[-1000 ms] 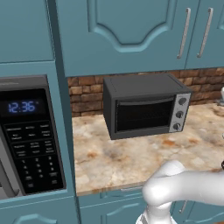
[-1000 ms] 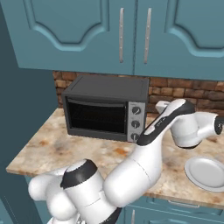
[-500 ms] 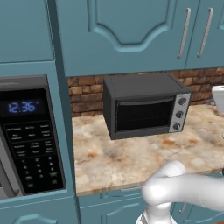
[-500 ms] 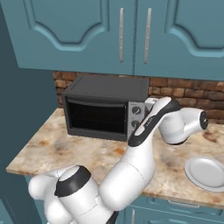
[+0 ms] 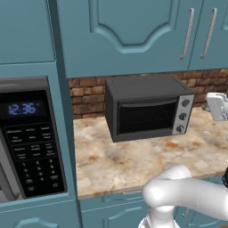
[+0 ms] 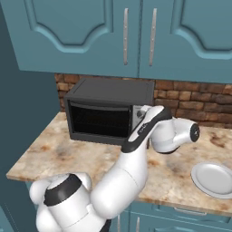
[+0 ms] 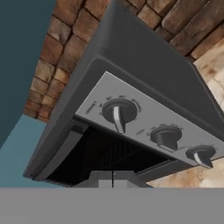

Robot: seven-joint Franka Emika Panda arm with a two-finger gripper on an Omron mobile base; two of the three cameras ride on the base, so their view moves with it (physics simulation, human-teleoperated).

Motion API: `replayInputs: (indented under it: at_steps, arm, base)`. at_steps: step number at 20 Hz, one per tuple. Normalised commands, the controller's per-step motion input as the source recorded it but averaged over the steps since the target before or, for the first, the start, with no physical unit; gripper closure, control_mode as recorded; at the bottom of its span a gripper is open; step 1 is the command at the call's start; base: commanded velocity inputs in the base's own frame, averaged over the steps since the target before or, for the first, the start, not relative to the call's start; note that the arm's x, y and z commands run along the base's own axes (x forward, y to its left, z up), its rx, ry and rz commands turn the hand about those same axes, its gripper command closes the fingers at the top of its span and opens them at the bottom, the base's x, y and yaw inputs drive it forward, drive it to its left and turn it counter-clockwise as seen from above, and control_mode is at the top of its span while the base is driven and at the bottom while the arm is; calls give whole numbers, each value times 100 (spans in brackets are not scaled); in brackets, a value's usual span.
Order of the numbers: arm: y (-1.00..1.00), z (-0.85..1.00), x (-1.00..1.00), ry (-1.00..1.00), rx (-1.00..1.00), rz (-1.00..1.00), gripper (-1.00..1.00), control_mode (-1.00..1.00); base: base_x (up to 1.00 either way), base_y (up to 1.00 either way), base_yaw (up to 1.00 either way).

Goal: Pull the toaster oven rack outwards. Pick up the baguette from the plate and place it on the toaster oven rack. Close the toaster oven door fully and set the temperature to the lowest setting.

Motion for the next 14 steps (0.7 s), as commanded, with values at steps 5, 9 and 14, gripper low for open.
replayInputs:
  at_steps: [5, 9, 14]
  arm:
    - [0, 0, 4, 0, 8, 0, 100, -100]
    - [6, 0, 1, 0, 3, 0, -100, -100]
    - [8, 0, 7, 0, 0, 0, -100, -100]
  base:
    - [0, 0, 0]
    - [0, 0, 0]
    - [0, 0, 0]
